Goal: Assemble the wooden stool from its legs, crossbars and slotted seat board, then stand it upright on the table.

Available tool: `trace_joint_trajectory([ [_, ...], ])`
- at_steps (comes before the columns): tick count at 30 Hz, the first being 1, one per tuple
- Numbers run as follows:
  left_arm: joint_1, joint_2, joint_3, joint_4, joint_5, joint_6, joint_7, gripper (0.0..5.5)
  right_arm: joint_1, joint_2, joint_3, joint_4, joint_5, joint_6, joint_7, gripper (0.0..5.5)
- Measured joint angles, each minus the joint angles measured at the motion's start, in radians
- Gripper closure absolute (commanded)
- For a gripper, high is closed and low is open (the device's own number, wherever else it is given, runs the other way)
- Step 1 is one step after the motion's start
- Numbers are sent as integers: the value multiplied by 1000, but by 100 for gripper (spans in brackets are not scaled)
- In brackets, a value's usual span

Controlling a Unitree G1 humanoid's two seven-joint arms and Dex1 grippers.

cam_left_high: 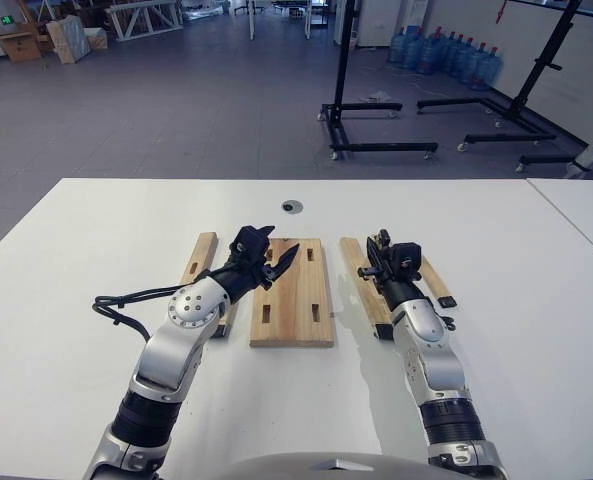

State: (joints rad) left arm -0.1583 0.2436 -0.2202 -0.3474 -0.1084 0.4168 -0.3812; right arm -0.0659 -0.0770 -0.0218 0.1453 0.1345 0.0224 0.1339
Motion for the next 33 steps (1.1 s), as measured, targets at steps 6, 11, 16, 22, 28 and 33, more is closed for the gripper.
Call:
trace_joint_trajectory([
  [6, 1, 0, -3, 1, 0, -5, -9, 251, 4, 2, -12, -11, 0, -30, 1, 333],
  [11, 9, 0, -19, 1, 0, -5, -19, 251, -1, 4, -12, -45, 2, -35, 5, 246],
  [16, 10, 0, -20, 1, 1, -8, -21, 251, 3, -13, -25, -153, 16, 7, 23, 246],
  [22, 11, -19, -20, 3, 9, -16, 1, 251, -79, -52, -33, -397, 64, 203, 23, 246],
  [28, 32, -49, -32, 13, 31, -35, 35, 251, -230, -86, -67, -470, 124, 383, 23, 246],
  [33, 41, -66, -41, 19, 41, -46, 45, 251, -325, -97, -57, -342, 118, 387, 51, 246],
])
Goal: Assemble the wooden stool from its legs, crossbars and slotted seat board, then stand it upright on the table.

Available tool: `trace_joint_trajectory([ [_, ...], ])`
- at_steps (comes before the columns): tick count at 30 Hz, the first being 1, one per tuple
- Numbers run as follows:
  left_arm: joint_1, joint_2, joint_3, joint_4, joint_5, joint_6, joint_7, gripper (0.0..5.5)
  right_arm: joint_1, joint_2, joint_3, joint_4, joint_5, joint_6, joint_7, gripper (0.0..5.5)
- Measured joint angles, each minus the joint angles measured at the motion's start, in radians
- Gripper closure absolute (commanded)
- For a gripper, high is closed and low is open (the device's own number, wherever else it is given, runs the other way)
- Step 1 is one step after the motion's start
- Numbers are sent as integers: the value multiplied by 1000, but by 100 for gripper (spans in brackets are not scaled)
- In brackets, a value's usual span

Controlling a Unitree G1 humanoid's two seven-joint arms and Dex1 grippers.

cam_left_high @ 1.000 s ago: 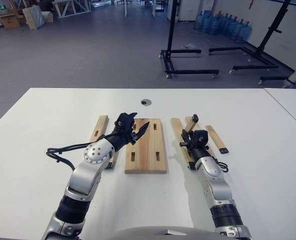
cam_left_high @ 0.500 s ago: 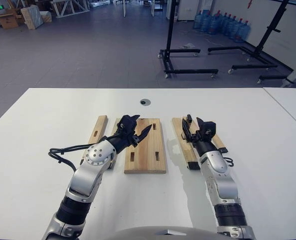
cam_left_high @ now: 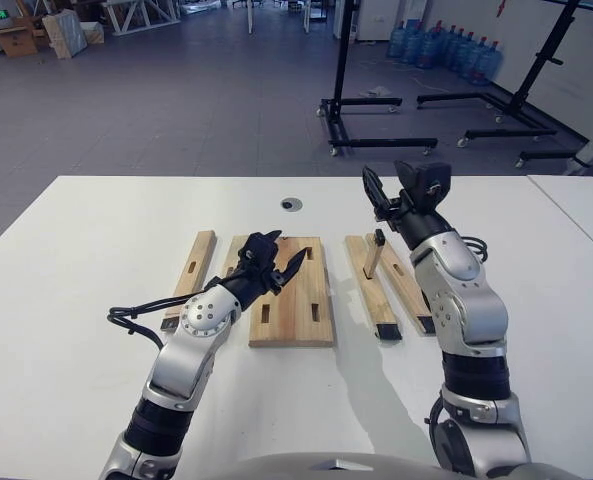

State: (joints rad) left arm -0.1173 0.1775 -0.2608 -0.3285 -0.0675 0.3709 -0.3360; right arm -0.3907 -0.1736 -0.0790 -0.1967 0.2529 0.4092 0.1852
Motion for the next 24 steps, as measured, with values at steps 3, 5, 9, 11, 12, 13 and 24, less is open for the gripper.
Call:
trace_joint_trajectory([
  [3, 1, -10, 0, 1, 3, -3, 3, 251, -13, -5, 1, 103, -11, -22, 16, 246],
  [5, 1, -11, 1, 1, 3, -3, 3, 251, -13, -5, 3, 126, -17, -29, 19, 246],
  [9, 1, -12, 20, 2, 4, -3, 17, 251, -27, 3, 5, 139, -17, -30, 18, 246],
  [11, -9, -19, 68, 19, 4, -5, 51, 251, -85, 4, 1, 93, -15, -23, 14, 246],
  [12, -17, -25, 95, 24, 4, -6, 74, 251, -121, 4, -1, 62, -12, -20, 9, 246],
  [13, -27, -30, 120, 28, 3, -8, 91, 251, -155, 4, -5, 40, -4, -17, 3, 246],
  [24, -63, -53, 222, 64, -4, -3, 160, 251, 66, 47, 25, 142, -26, -92, -3, 246],
])
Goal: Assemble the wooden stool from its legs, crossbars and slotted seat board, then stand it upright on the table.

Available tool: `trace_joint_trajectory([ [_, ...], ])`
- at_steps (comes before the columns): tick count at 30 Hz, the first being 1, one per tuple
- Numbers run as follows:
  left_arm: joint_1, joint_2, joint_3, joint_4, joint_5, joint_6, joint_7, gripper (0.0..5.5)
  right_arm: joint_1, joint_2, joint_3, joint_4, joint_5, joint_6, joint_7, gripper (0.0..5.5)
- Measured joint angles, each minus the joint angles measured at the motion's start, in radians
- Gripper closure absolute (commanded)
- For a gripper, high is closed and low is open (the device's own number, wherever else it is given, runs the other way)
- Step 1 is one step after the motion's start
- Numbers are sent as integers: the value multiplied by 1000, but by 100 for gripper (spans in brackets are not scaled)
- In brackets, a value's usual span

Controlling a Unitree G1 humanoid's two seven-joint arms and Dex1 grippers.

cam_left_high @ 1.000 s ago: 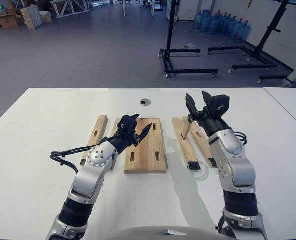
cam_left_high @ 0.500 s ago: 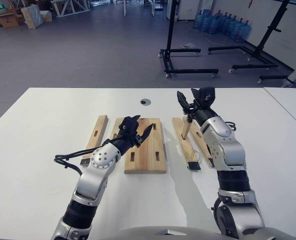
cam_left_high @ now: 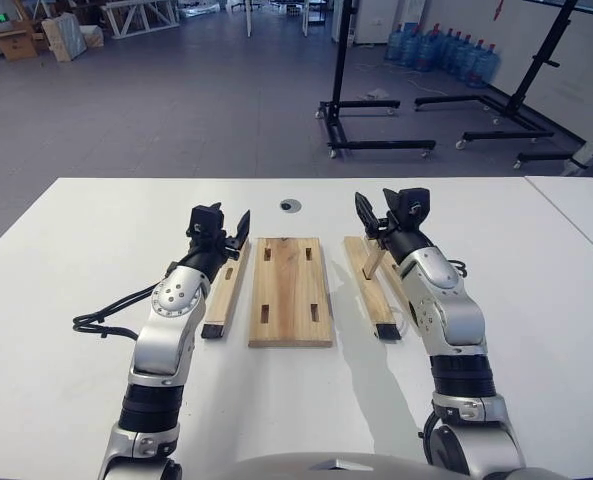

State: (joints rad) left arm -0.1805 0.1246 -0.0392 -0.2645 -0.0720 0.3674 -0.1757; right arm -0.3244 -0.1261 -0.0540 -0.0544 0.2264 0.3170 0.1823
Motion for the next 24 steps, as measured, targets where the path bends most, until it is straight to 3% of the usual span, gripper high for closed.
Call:
trace_joint_trajectory([
  [9, 34, -31, -44, -27, -13, 29, -9, 251, -2, 21, -63, -19, 40, -22, -21, 246],
  [14, 33, -33, -29, -32, -19, 39, -7, 251, -35, -46, -115, -290, 67, 55, -53, 246],
  [19, 29, -15, 27, -44, -22, 42, 14, 251, 262, -63, -108, -558, 140, 249, -56, 246],
  [24, 29, 1, 45, -44, -22, 42, 18, 251, 517, -103, -49, -624, 147, 293, 1, 246],
])
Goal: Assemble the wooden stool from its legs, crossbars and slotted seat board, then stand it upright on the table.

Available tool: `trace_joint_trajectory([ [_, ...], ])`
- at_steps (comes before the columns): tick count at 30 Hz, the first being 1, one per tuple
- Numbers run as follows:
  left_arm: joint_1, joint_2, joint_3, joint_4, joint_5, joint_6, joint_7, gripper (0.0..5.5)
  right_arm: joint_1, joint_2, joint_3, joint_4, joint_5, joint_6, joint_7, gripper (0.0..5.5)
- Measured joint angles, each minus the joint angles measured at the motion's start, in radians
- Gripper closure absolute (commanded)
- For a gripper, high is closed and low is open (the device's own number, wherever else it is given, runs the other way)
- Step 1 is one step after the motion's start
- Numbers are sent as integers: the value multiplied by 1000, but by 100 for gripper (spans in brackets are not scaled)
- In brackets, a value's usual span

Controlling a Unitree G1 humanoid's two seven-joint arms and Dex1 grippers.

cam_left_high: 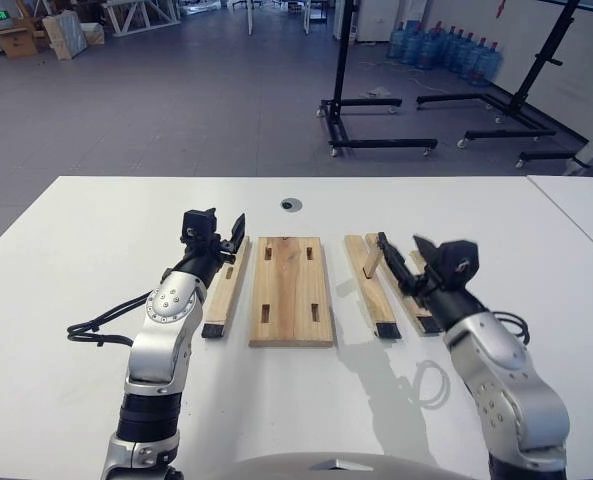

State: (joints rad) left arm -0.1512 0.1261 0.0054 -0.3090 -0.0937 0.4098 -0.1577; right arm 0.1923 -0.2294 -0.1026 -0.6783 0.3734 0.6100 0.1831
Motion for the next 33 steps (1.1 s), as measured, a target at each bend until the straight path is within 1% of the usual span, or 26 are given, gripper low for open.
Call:
trace_joint_trajectory([
  [2, 1, 2, -2, 0, 0, 0, -1, 251, 53, 2, 22, 2, 1, 14, 1, 246],
  [5, 3, 2, -12, 0, 1, 1, -1, 251, 63, 16, 32, 43, 2, 25, -8, 246],
  [11, 4, 2, -30, 2, 1, 3, -4, 251, 45, 41, 57, 106, -30, 40, -47, 145],
  [12, 4, 2, -31, 2, 1, 3, -4, 251, 43, 41, 61, 118, -40, 40, -48, 141],
  [16, 6, 0, -36, 1, 1, 3, -2, 251, 23, 32, 88, 151, -80, 55, -59, 141],
  [18, 11, -1, -40, 0, 1, 3, -1, 251, 3, 26, 104, 178, -99, 95, -69, 141],
  [24, 15, -6, -56, 0, 2, 3, 0, 251, -55, 28, 105, 241, -115, 232, -100, 141],
  [27, 22, -10, -68, 0, 3, 4, 1, 251, -104, 13, 125, 274, -137, 287, -99, 189],
  [29, 22, -11, -69, 0, 3, 4, 2, 251, -120, 0, 132, 281, -153, 315, -104, 238],
  [33, 22, -10, -68, 0, 4, 4, 3, 251, -125, -1, 148, 278, -169, 327, -108, 318],
])
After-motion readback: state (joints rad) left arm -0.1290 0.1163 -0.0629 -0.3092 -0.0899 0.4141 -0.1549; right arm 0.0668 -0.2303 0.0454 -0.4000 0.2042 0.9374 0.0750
